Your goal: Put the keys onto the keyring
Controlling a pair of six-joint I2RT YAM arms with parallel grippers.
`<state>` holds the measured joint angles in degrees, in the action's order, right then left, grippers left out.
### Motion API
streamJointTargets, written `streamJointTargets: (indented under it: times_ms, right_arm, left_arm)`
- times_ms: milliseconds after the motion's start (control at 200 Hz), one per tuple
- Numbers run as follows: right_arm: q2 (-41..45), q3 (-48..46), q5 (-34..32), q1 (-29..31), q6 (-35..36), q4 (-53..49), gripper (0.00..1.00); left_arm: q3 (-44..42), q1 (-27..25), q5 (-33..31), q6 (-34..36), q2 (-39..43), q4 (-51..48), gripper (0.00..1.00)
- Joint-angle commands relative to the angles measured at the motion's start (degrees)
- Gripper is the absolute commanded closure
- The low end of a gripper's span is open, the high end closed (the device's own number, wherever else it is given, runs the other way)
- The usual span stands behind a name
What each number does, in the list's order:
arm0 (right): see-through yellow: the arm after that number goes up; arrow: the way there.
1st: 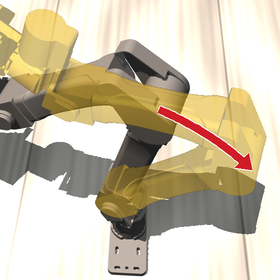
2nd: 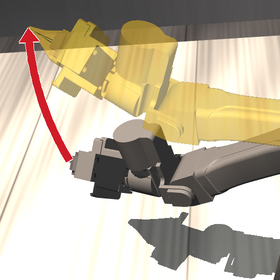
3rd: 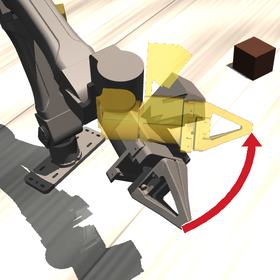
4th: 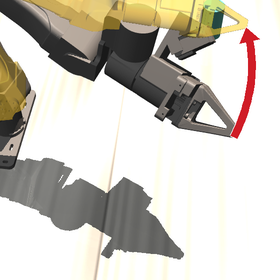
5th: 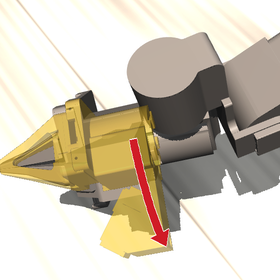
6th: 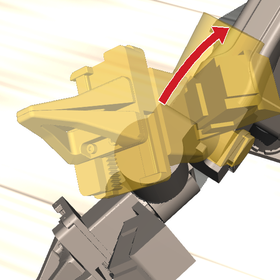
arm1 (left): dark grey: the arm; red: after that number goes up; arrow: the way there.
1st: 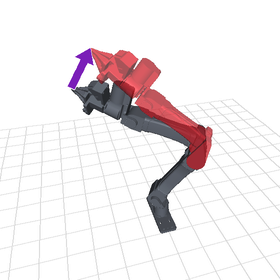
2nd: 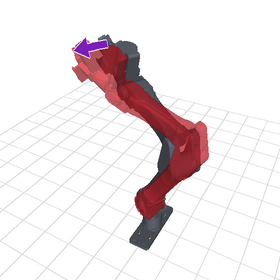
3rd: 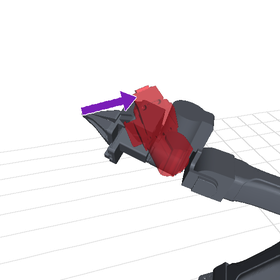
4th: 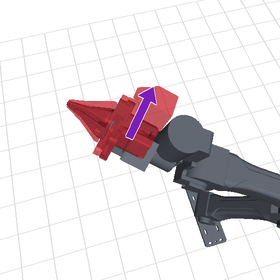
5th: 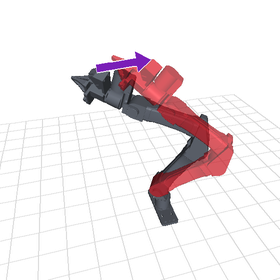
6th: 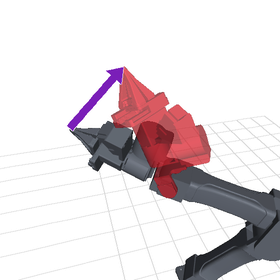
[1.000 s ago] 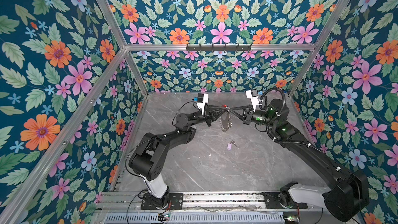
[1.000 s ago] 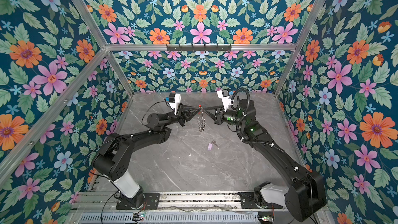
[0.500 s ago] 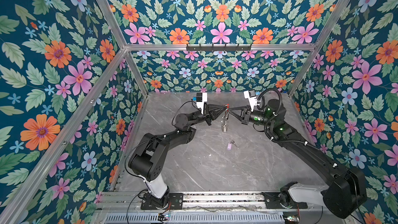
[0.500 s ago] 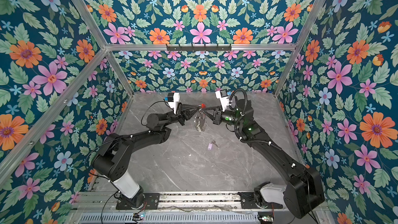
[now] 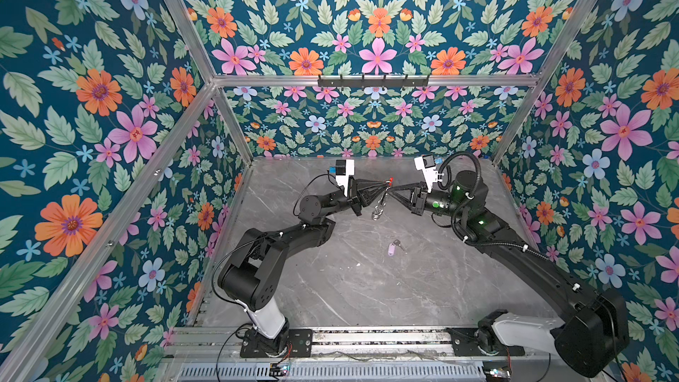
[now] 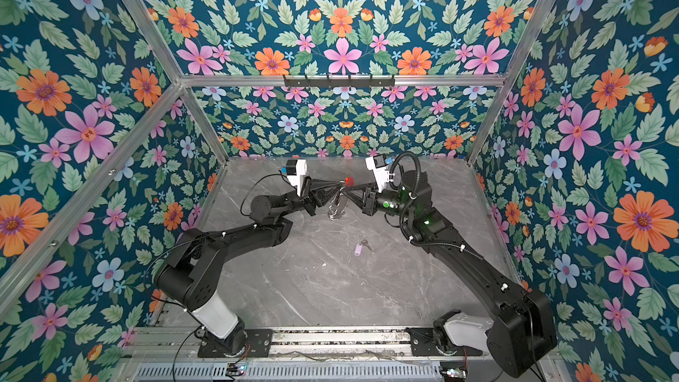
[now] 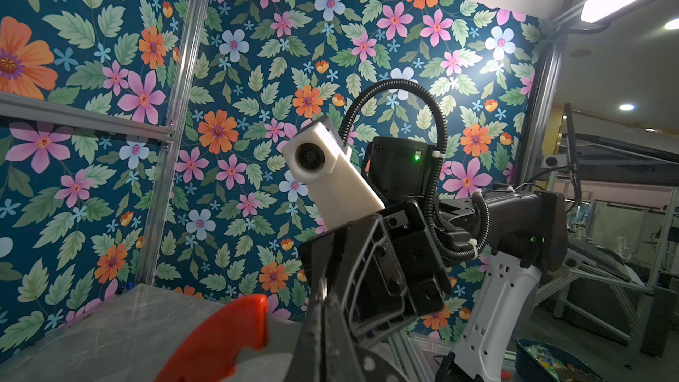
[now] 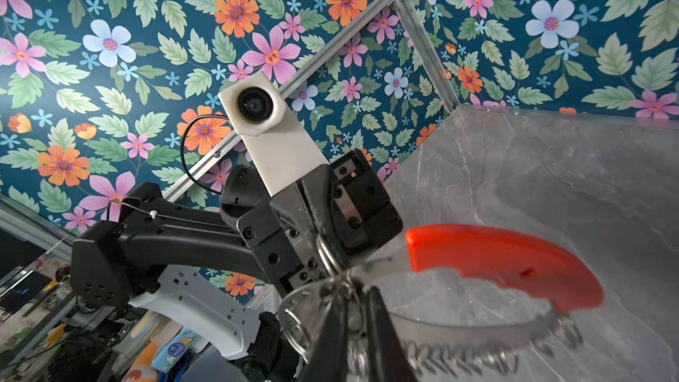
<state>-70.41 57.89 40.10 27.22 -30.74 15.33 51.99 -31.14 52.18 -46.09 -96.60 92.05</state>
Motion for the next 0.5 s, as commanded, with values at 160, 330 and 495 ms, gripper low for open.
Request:
streamJointTargets:
  times_ms: [160, 330, 495]
  right_arm:
    - [4.3, -0.1, -7.3, 0.1, 5.9, -4.9, 0.75]
    - [5.2, 0.4, -8.1, 0.0, 6.3, -4.8, 0.75]
    - [3.6, 1.6, -6.3, 0.0, 5.8, -4.0, 0.77]
  left_arm:
    - [0.0, -0.1, 1.0, 0.0, 0.2, 3.8, 1.00]
    - [0.4, -0.1, 1.2, -0.6, 0.2, 3.8, 1.00]
    - [0.9, -0.1, 1.5, -1.5, 0.1, 3.8, 1.00]
